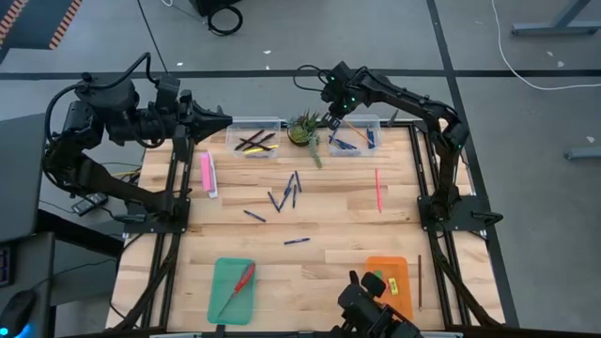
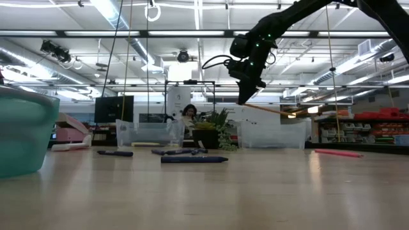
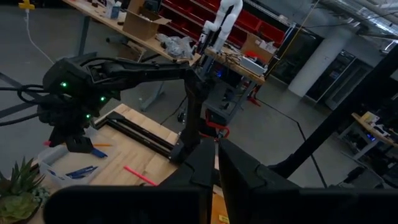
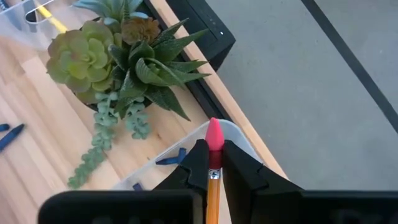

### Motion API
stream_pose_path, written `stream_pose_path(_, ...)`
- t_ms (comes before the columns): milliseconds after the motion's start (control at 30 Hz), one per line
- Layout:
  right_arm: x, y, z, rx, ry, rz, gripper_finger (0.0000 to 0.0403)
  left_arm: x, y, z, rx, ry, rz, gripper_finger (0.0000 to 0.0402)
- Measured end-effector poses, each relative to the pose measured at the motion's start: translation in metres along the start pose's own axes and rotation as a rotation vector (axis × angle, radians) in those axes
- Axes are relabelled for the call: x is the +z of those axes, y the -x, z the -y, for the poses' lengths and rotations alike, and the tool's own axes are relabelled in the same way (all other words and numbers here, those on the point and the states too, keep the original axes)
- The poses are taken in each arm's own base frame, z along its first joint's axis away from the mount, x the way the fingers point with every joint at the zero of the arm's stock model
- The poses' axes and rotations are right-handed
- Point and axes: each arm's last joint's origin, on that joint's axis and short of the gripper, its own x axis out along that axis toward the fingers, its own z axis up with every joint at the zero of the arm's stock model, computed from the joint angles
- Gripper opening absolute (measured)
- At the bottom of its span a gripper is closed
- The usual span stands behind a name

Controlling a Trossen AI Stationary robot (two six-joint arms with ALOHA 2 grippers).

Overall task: Sort crayons/erasers/pens/pencils in bins
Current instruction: Put the yellow pencil into the right transparent bin

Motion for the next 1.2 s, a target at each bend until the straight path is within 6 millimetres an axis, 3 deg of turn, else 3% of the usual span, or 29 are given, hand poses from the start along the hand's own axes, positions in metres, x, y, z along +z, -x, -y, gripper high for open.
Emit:
stream_pose_path(333,-0.015,-0.007,0.026,0.024,-0.001,-0.062,0.0037,0.000,0.000,0.000,0.000,-0.001,0.000,0.0024)
stream_pose_path(800,-0.010,-0.012,0.009,0.045,0.068,-0.013,0.0040,0.000,0.000,0.000,0.000,-0.006,0.000,0.0026)
stream_pose_path(1200,-0.010,-0.012,0.008,0.048,0.073,-0.012,0.0040,0.000,0.000,0.000,0.001,-0.002,0.000,0.0031)
